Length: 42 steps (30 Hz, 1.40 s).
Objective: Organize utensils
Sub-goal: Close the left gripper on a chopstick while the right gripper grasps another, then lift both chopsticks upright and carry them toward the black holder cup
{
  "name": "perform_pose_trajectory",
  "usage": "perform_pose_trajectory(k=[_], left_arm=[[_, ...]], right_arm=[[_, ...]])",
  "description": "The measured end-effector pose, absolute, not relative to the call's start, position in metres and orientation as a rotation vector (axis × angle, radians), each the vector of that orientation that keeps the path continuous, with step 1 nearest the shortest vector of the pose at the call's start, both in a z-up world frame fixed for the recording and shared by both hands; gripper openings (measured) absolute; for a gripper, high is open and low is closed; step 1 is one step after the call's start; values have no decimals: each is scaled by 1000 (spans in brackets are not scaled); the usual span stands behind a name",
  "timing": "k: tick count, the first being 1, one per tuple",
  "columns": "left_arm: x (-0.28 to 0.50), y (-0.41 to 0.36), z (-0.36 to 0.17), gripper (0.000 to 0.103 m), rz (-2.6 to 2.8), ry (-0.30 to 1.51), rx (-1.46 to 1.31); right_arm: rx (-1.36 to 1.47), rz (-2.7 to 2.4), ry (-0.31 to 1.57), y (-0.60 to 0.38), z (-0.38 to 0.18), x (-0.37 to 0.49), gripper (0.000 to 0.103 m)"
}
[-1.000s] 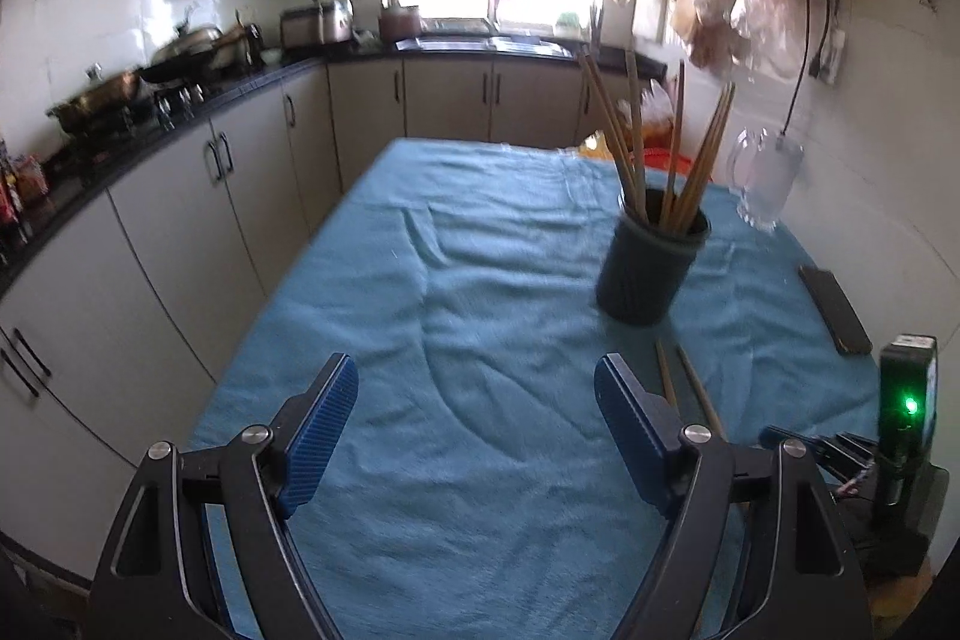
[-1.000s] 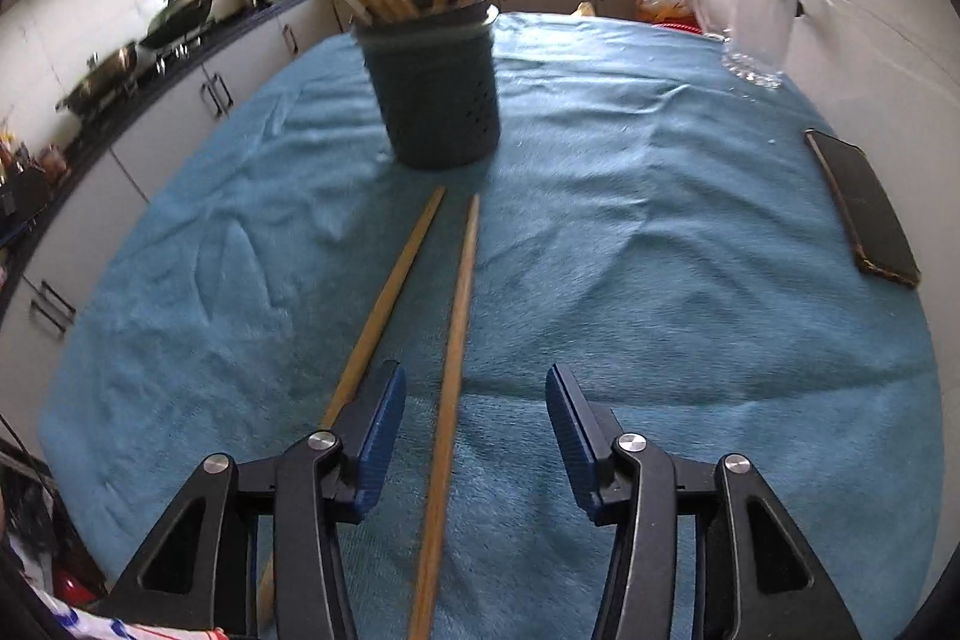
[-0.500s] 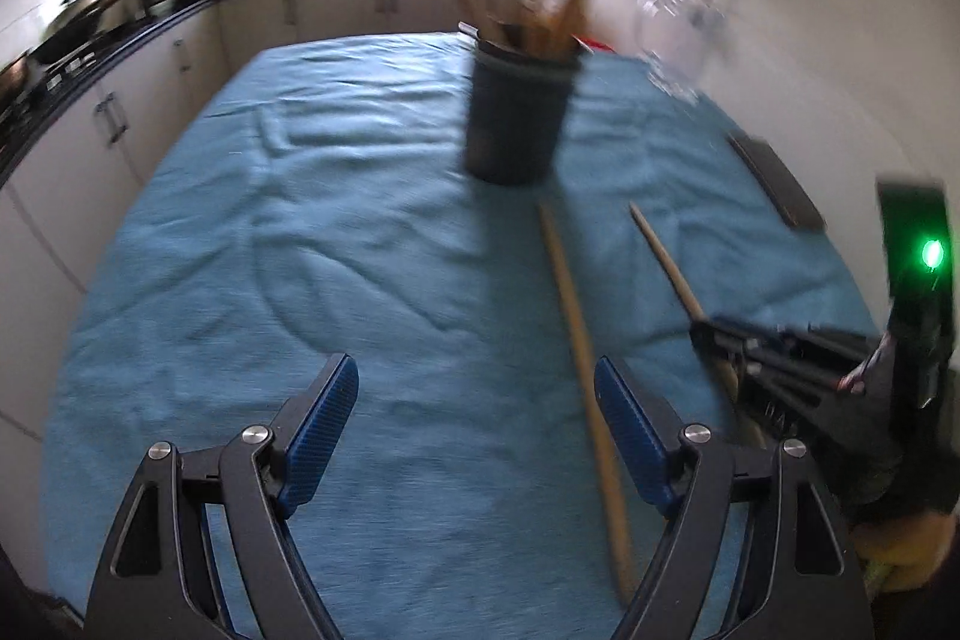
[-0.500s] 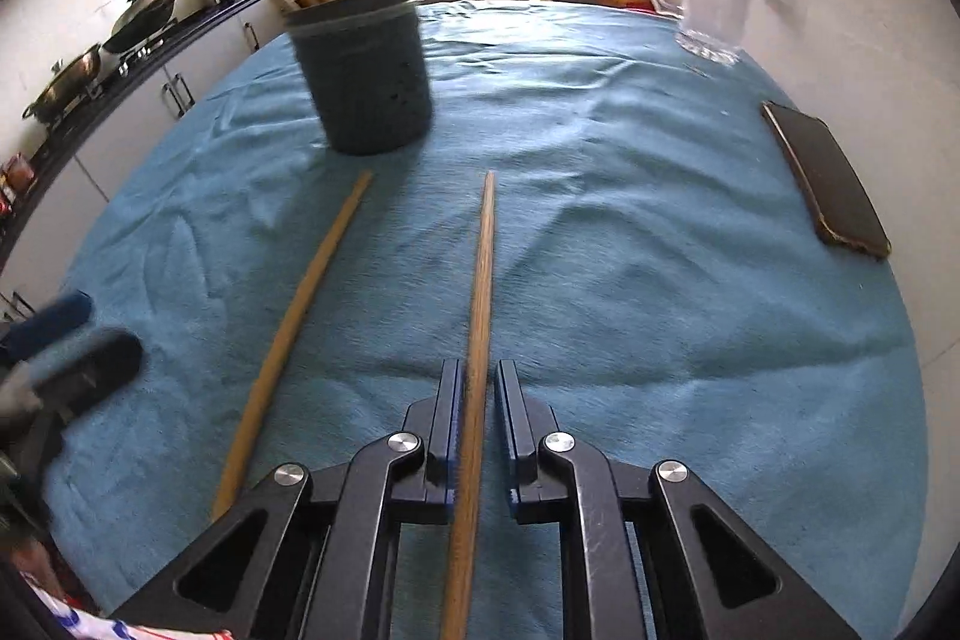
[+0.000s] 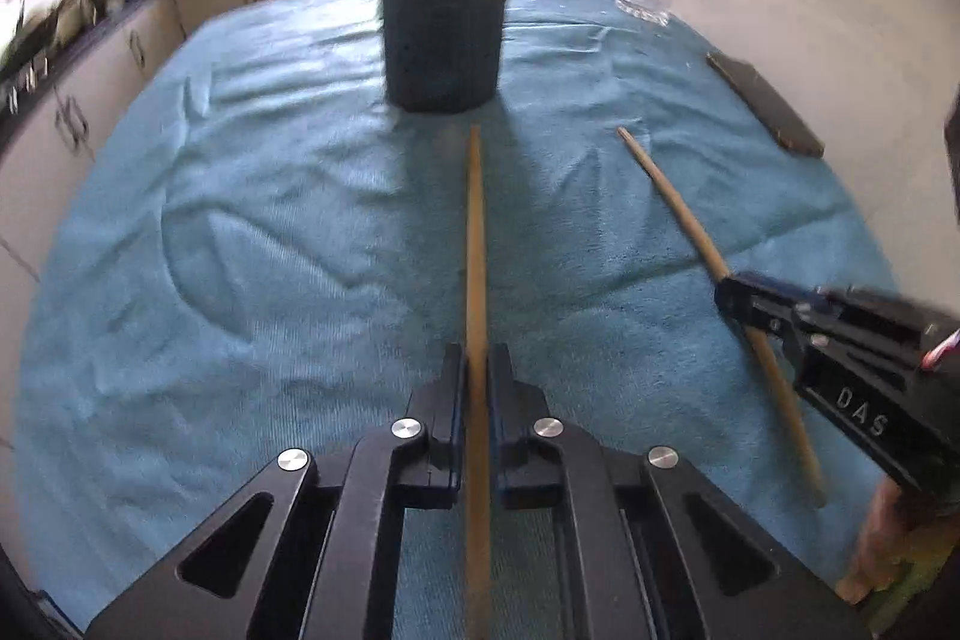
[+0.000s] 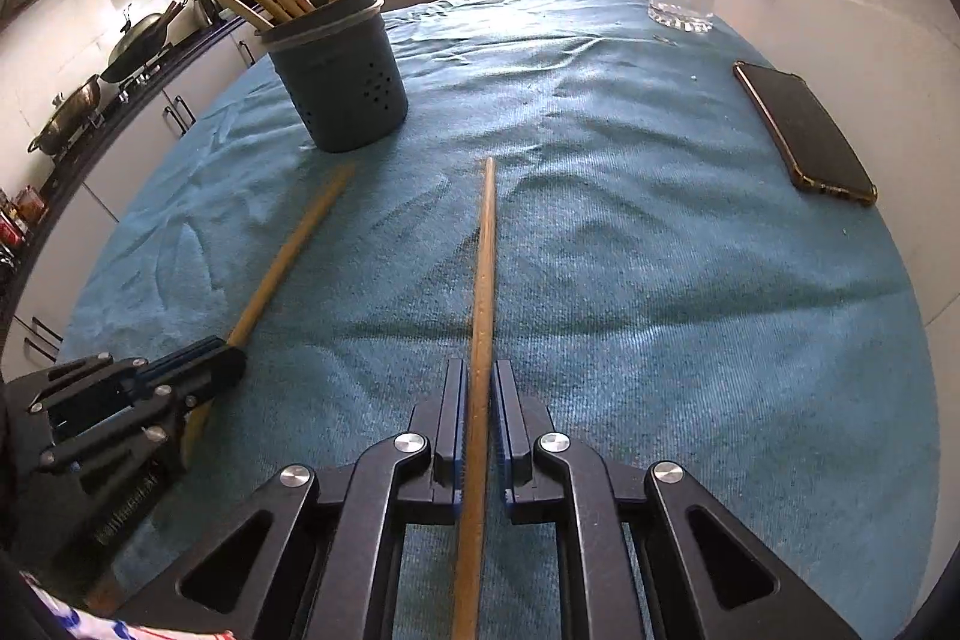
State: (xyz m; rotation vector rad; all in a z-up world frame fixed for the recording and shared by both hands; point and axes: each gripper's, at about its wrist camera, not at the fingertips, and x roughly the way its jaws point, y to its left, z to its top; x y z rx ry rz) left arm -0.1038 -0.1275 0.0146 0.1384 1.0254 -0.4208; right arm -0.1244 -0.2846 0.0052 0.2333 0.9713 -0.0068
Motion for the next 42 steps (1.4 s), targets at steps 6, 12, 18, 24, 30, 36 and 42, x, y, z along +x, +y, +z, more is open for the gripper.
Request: perform_pose_trajectory(k=[6,12,18,24,30,36,42], left_arm=[[-107,-106,20,7,-438,1124,44],[-94,-97,32,7,-430,1112,-5],[-65,-103,39,7,-394,1091,23],[-48,-112,49,24,-415,1069,47],[-12,-132,38,24,-410,1075,140],[3,-156,25,24,-430,1077,200],[7,-159,15,24,-435,1083,169]], right_arm=[[253,6,1005,-287,7,-133,9],[265,9,1021,-293,9,-126,23],[229,-9,1041,-299,9,-97,23],[210,-8,1057,-302,8,-72,23],[199,-7,1071,-303,8,-47,23],[154,-28,1070,-300,7,-24,23],[127,-44,1047,-295,6,-8,23]])
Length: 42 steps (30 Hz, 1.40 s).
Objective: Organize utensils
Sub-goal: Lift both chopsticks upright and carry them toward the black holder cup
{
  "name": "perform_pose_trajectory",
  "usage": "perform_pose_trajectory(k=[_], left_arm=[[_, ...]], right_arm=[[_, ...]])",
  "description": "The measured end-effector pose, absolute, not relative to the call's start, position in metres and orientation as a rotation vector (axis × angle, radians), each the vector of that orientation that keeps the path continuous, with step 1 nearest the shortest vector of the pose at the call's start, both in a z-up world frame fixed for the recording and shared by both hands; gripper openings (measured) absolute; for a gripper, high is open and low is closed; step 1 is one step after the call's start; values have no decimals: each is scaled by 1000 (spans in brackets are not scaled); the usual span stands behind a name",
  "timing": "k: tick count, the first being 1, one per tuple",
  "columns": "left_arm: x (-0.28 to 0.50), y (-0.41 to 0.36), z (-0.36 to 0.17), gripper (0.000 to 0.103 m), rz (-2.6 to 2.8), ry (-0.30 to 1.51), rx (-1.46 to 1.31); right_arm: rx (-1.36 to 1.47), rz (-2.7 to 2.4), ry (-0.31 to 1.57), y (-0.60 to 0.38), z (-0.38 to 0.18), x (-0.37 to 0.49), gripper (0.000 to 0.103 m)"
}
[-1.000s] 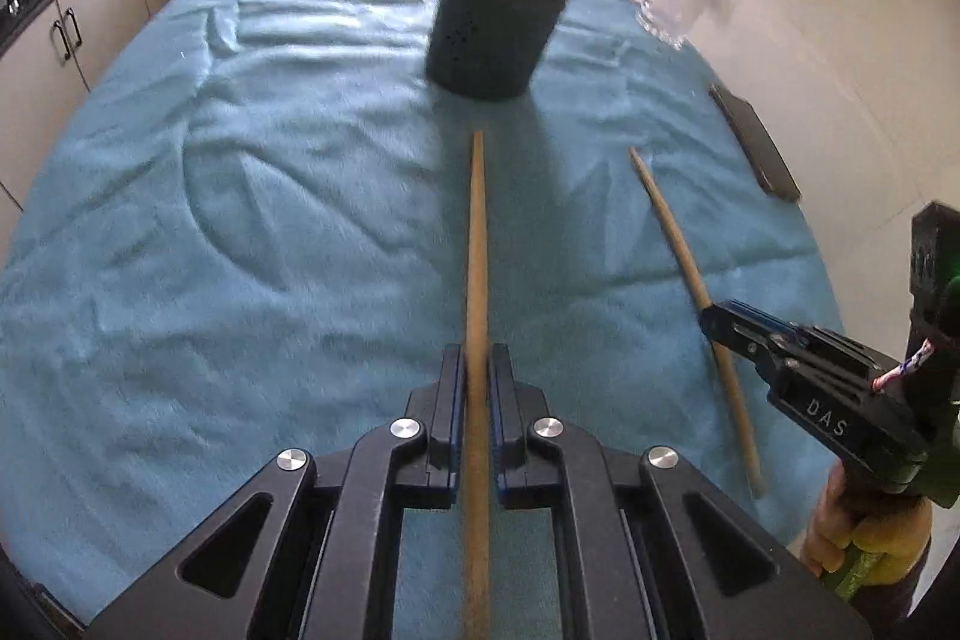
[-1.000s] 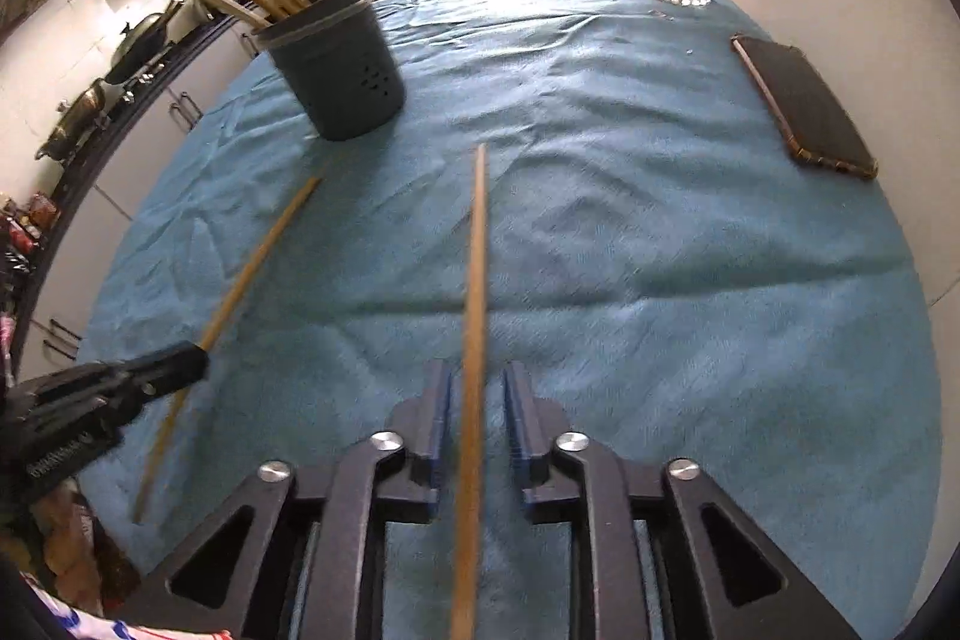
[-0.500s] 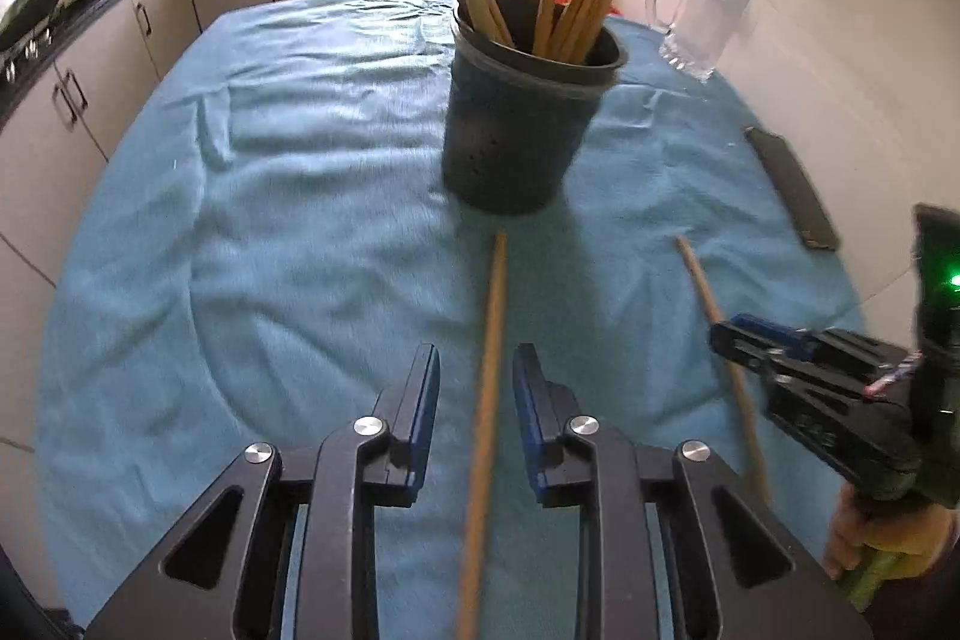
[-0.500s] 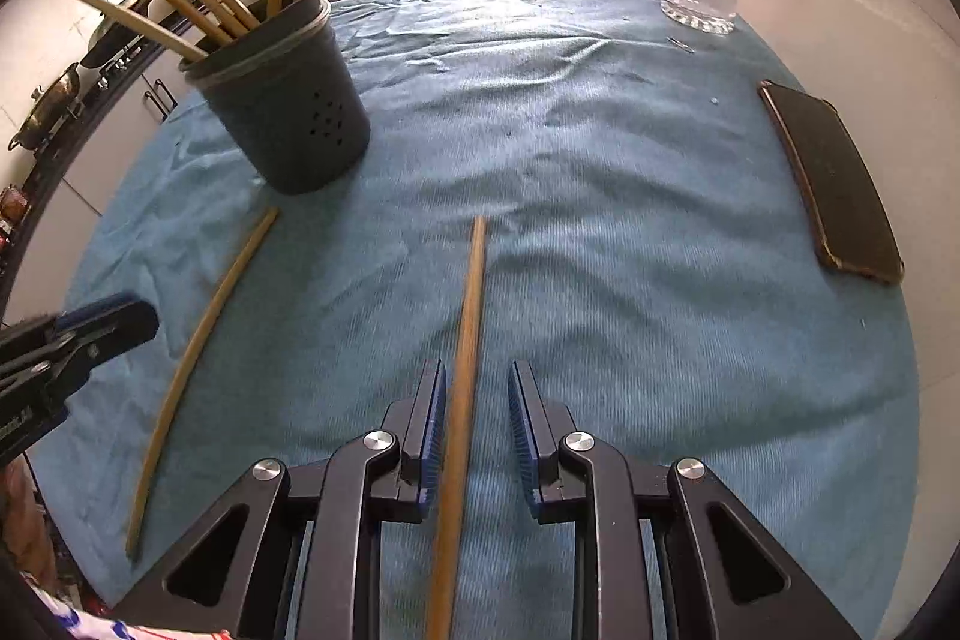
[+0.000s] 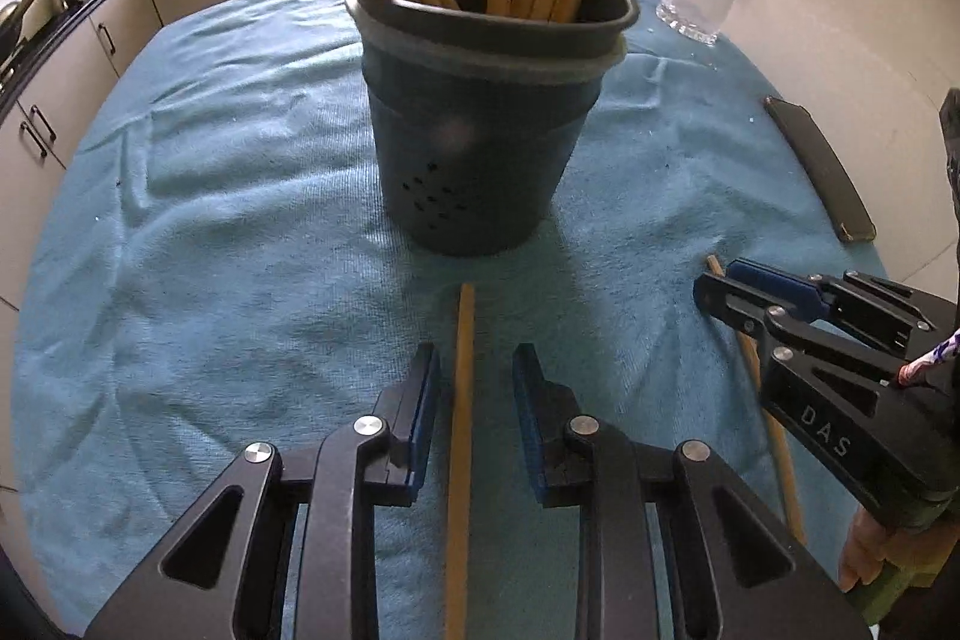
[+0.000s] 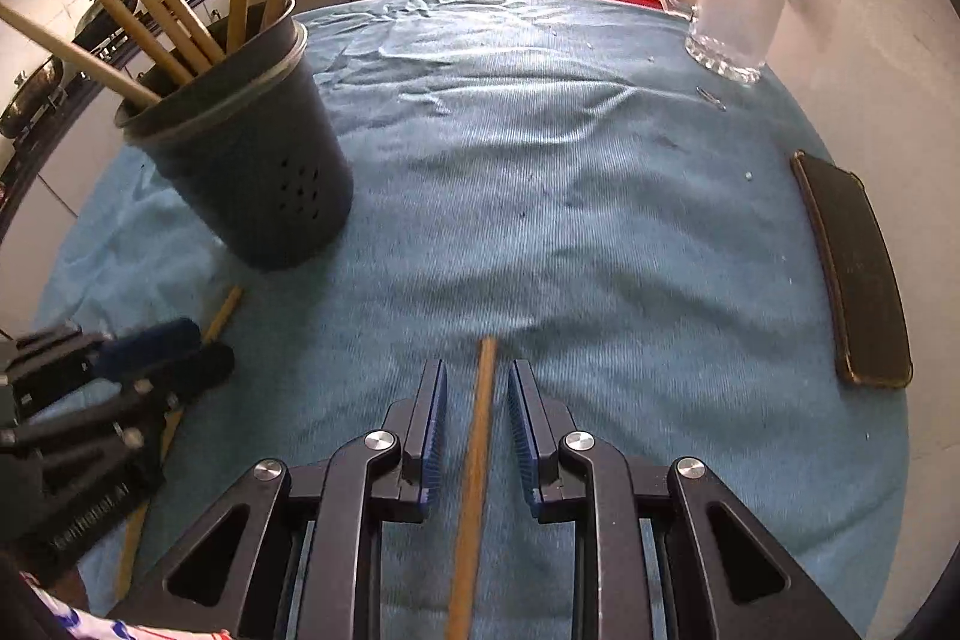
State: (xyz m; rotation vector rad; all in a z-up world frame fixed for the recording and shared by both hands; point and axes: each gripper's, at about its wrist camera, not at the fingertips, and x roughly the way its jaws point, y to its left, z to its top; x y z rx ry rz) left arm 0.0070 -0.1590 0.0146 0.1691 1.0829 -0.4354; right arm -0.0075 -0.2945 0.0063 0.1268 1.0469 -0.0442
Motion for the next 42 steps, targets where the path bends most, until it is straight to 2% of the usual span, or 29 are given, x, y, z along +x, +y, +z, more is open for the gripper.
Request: perform_pose_trajectory(k=[1,4,5,12,25,42], left_arm=[[7,-159,14,24,-436,1081,164],[5,-158,15,22,-443,1061,165],[4,-158,15,4,-454,1055,178],[-9,-141,42,5,-460,988,105],[-74,-99,139,5,-461,743,17],[-138,-78,172,5,-445,631,11]], right_arm=[[129,-48,1041,-294,6,-6,22],[121,-71,1027,-294,6,-4,10],[118,-74,1024,-293,6,-4,7],[156,-34,987,-295,16,-10,5],[249,60,698,-289,113,-77,5],[229,64,540,-273,158,-148,6]])
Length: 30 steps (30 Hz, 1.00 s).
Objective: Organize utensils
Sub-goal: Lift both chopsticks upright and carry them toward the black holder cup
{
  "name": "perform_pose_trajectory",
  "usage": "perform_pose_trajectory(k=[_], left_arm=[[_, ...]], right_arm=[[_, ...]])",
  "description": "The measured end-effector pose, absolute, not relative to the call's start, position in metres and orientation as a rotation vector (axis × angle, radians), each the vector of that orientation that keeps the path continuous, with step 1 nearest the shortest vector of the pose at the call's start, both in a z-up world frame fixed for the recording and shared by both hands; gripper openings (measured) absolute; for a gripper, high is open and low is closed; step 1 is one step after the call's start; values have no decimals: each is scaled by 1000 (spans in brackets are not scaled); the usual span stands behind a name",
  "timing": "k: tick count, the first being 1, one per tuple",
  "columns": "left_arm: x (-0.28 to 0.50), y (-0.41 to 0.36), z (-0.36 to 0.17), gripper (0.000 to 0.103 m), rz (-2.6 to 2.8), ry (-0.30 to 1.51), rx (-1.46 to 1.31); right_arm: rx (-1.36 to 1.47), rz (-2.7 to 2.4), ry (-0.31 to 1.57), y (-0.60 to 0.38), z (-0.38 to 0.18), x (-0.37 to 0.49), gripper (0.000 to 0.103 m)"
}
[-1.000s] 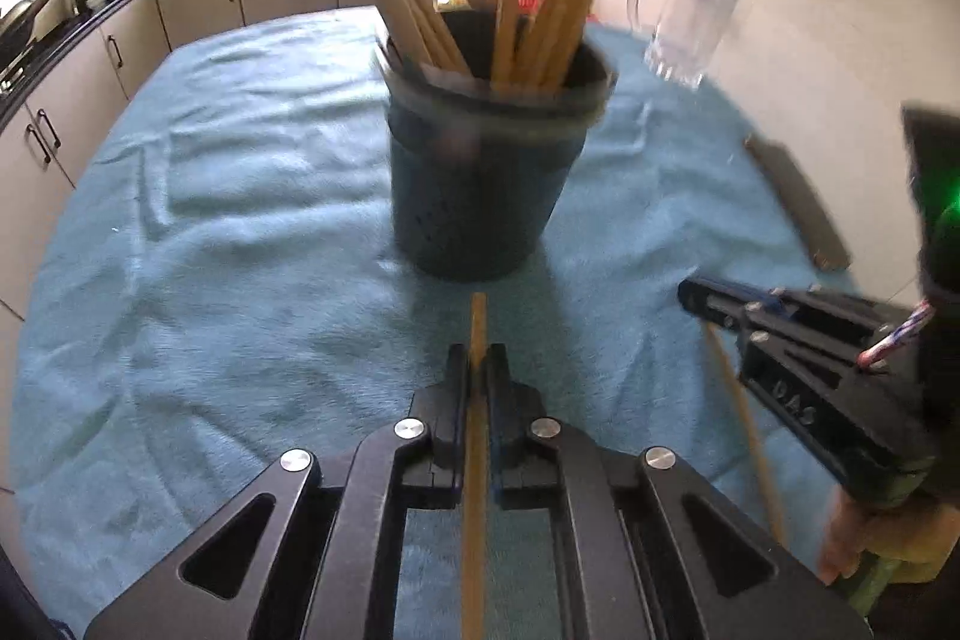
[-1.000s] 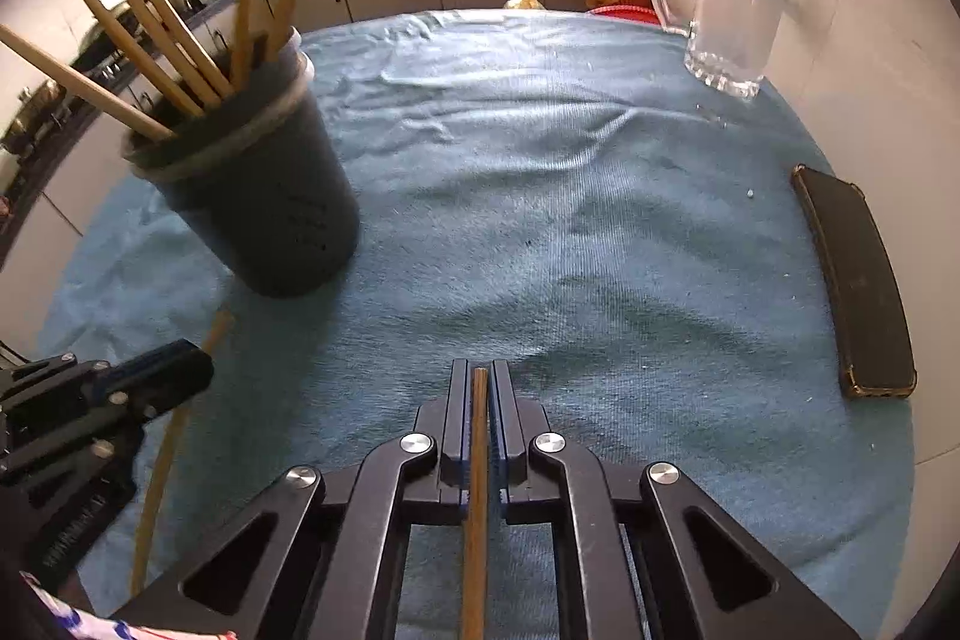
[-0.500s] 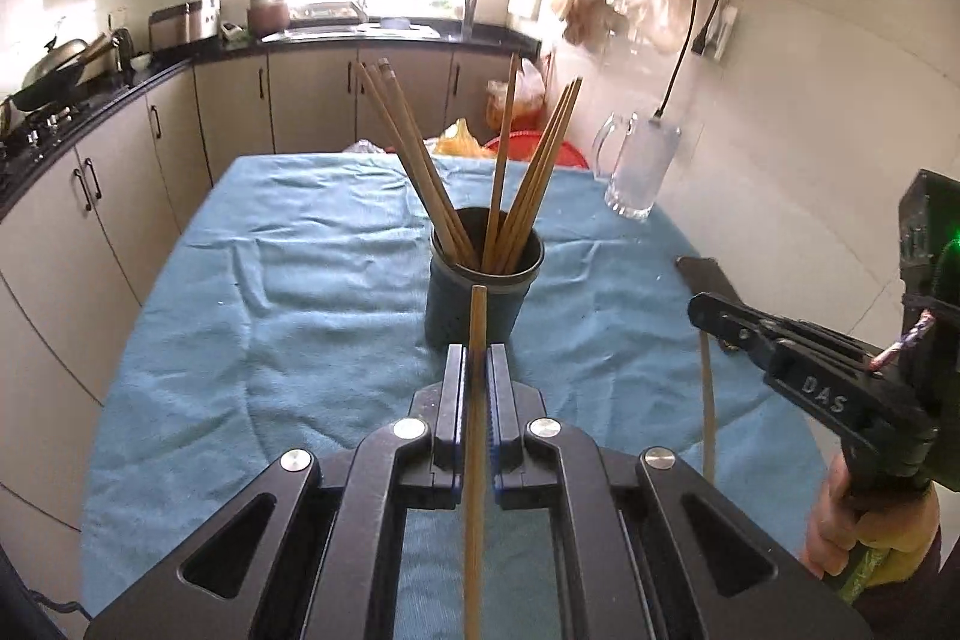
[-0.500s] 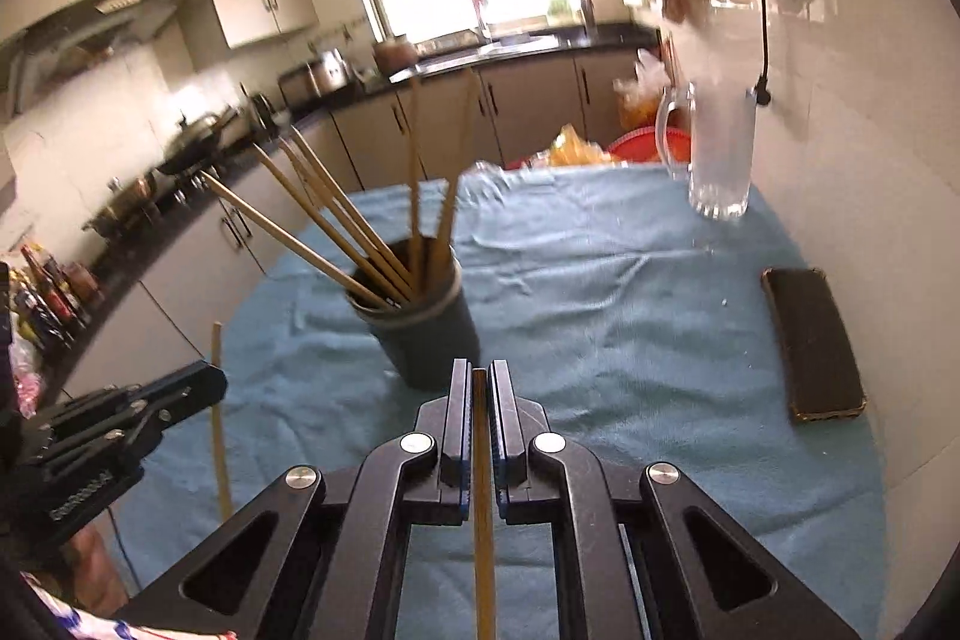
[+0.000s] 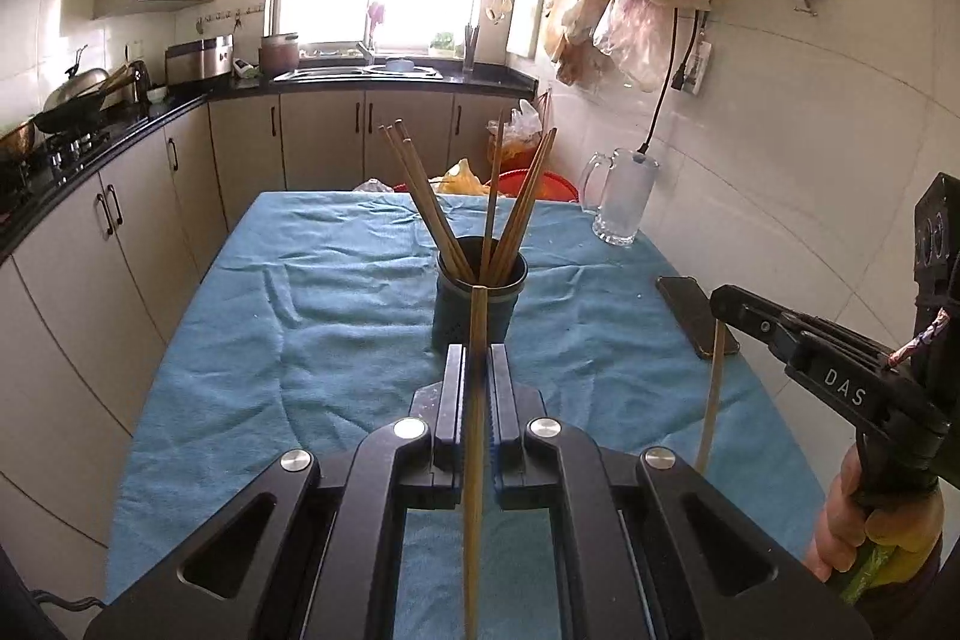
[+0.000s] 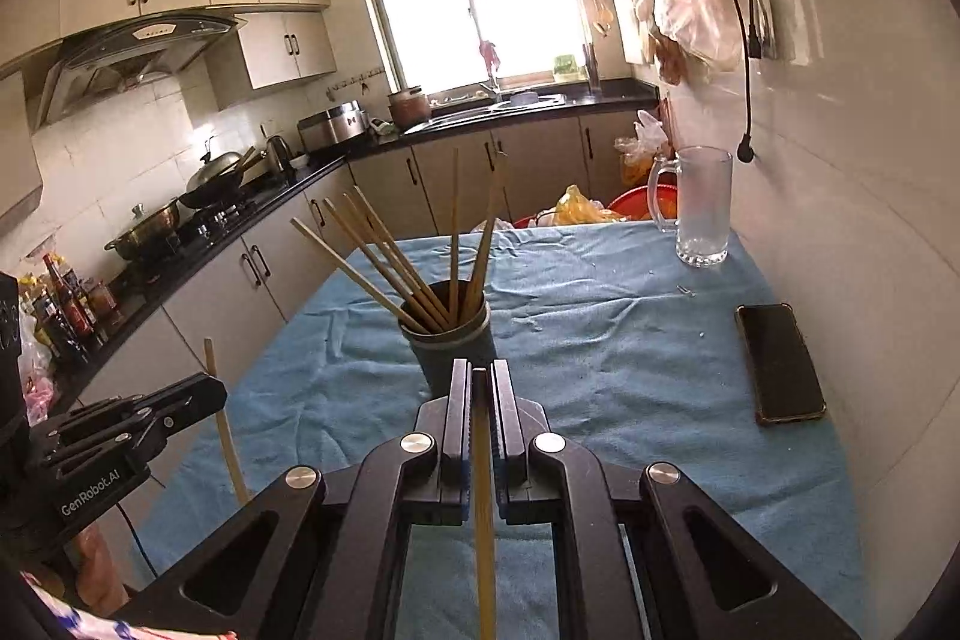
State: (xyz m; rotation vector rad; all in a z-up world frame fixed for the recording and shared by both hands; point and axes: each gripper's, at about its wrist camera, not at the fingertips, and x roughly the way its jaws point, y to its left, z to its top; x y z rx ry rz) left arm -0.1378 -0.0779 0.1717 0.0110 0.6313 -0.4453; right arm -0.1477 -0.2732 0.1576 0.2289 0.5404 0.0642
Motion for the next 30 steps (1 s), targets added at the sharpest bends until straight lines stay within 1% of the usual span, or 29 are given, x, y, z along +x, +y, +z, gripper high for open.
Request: perform_pose_trajectory(k=[11,30], left_arm=[[-154,-70,189,5,-484,608,-33],[-144,-82,201,5,-402,558,75]], right_arm=[[193,111,486,-258,182,-171,6],[166,91,445,-255,199,-161,6]])
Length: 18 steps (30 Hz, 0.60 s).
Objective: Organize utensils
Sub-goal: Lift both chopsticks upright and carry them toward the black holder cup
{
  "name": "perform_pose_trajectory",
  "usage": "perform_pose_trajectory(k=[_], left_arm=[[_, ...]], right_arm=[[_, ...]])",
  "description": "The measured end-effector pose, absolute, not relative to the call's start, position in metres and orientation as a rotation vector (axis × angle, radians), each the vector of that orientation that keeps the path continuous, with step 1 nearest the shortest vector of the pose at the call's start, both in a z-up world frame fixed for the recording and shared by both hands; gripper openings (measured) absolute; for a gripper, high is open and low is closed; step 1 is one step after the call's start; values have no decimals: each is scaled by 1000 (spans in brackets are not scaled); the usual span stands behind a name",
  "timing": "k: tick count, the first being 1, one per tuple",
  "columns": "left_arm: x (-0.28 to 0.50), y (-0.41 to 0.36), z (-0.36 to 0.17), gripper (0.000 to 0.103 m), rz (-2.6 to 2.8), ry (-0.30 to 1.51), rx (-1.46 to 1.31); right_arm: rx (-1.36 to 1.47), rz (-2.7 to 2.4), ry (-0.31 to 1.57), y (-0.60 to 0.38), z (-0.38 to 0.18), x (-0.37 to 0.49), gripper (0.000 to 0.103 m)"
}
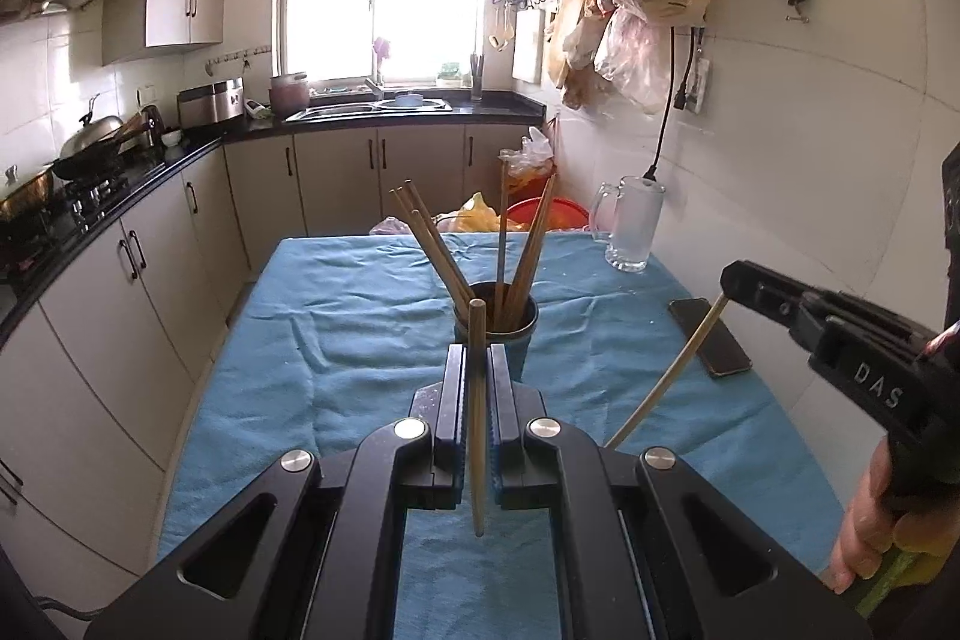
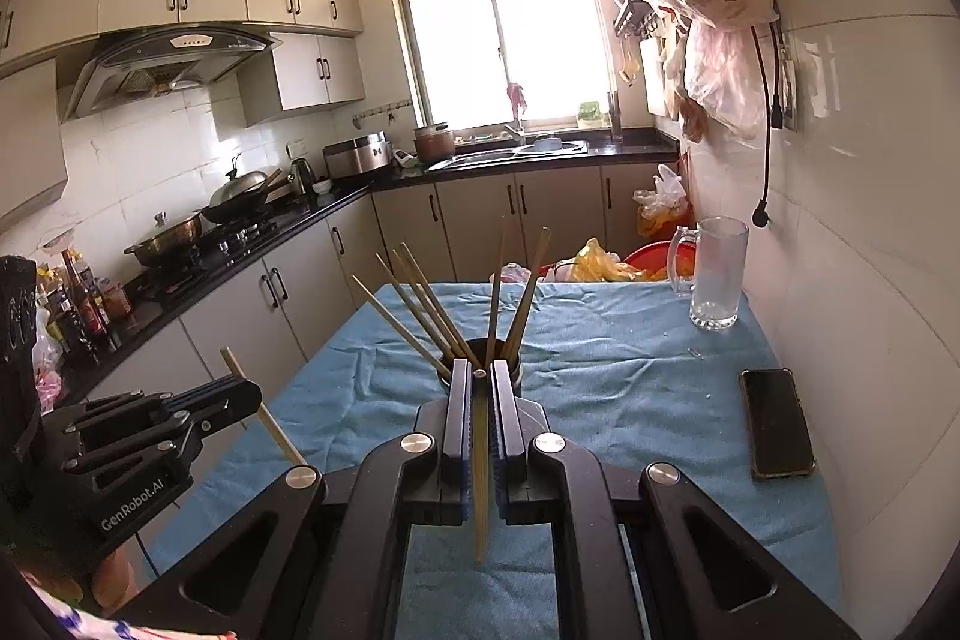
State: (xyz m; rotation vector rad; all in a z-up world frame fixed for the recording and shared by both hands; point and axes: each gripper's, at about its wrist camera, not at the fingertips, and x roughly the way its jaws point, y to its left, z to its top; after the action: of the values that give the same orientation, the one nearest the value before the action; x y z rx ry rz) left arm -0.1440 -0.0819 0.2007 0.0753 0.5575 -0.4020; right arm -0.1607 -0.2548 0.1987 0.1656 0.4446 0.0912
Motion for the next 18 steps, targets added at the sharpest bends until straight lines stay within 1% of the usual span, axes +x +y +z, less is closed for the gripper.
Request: perform_pose_trajectory(k=[18], left_arm=[[-125,-86,205,5,-403,572,102]], right_arm=[[158,88,441,-264,213,-138,6]])
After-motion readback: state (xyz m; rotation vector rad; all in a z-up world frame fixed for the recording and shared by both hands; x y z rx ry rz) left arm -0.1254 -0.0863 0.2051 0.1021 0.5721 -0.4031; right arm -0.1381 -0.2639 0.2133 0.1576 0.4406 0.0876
